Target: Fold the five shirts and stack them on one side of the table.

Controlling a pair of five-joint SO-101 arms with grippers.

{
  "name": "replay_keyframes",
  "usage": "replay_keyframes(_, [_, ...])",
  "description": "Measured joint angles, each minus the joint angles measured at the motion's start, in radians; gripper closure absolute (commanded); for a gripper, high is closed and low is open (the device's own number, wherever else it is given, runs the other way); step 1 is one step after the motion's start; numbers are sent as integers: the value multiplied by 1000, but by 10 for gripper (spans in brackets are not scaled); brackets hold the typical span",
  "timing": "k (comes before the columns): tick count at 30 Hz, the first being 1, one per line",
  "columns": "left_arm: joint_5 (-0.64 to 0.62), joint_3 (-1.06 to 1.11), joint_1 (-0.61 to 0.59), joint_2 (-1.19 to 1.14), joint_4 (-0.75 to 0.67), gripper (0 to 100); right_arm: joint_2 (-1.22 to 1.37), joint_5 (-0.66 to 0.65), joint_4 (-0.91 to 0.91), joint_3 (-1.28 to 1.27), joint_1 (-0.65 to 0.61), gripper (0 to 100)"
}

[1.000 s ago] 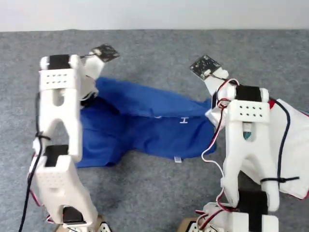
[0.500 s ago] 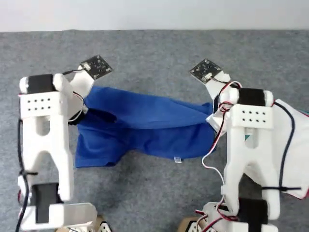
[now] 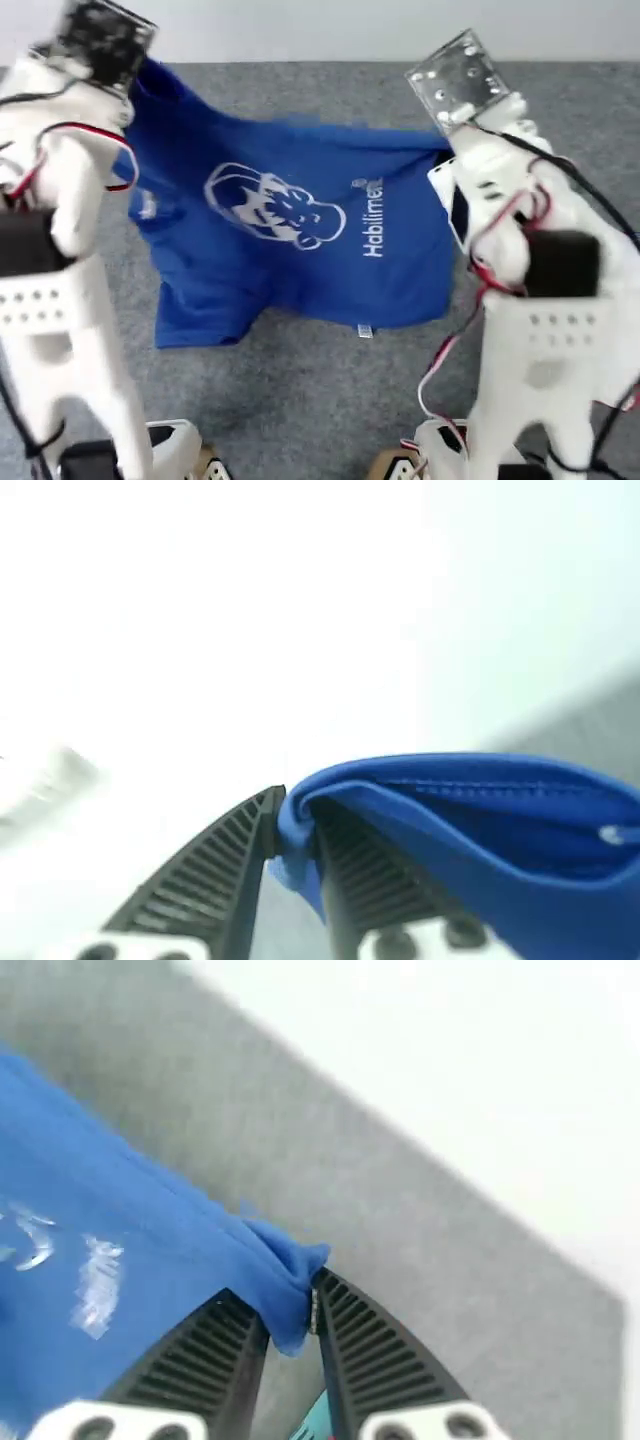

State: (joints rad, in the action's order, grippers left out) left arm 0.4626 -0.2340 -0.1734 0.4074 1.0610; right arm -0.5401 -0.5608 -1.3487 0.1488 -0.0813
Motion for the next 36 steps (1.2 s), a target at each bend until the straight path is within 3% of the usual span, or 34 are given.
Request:
replay_keyframes(9, [-14,-92,2,204,-170,995,-192,6,-74,129,69,990])
replay_keyframes(27, [147,-100,2,456,-186,995,-499,-92,-141,132,98,990])
replay_keyframes(36, [235,-68,2,483,20,995,-500,-130,-230,48,98,990])
